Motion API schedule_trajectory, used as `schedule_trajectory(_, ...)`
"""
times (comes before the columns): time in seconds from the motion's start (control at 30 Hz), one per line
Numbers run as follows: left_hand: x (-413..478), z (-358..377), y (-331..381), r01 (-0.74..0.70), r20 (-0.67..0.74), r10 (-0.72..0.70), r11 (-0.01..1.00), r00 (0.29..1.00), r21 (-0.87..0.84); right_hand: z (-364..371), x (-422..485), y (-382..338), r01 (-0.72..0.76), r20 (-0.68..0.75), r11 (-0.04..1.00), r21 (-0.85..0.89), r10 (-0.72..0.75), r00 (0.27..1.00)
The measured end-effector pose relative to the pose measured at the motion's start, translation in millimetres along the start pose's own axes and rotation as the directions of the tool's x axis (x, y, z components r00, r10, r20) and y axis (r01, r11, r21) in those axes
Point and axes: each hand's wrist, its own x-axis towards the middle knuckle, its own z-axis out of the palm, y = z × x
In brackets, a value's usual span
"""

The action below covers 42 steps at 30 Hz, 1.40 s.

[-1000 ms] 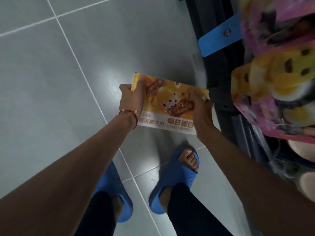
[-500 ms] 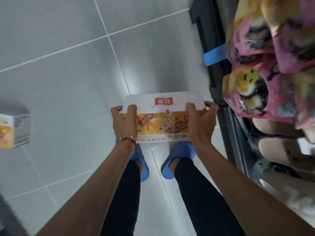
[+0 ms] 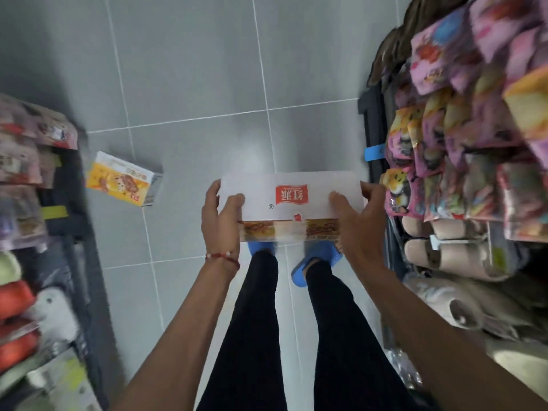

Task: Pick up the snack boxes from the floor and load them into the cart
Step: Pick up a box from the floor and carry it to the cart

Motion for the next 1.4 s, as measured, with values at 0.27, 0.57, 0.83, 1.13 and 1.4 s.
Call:
schedule_trajectory(0.27, -94.5, -65.6, 44.5, -0.122, -0.177, 0.109, 0.991, 0.978, -0.063, -4.6, -70.7, -82.8, 0.181, 0.086, 0.975, -0.132, -0.170, 0.982)
schedule_trajectory(0.57, -187.6, -125.7, 34.0, -0.150, -0.556, 0.027, 0.973, 0.831, -0.178, 6.6, -134.7, -120.1, 0.439, 0.444, 0.883, -0.167, -0.330, 0.833)
schedule_trajectory(0.83, -287.8, -179.8, -15.6, -0.246, -0.753, -0.086, 0.915, 0.652, -0.318, 12.6, -227.3, -123.2, 0.653, 0.754, 0.745, -0.140, -0.347, 0.557)
schedule_trajectory(1.13, -412.1, -240.1, -123.8, -0.360, -0.867, -0.210, 0.847, 0.451, -0.392, -5.5, -361.5, -63.9, 0.825, 0.937, 0.565, 0.001, -0.289, 0.196)
schedule_trajectory(1.4, -545.6, -282.4, -244.5, -0.416, -0.927, -0.270, 0.835, 0.259, -0.359, -44.1, -510.9, 37.7, 0.703, 0.978, 0.689, 0.176, -0.203, -0.046)
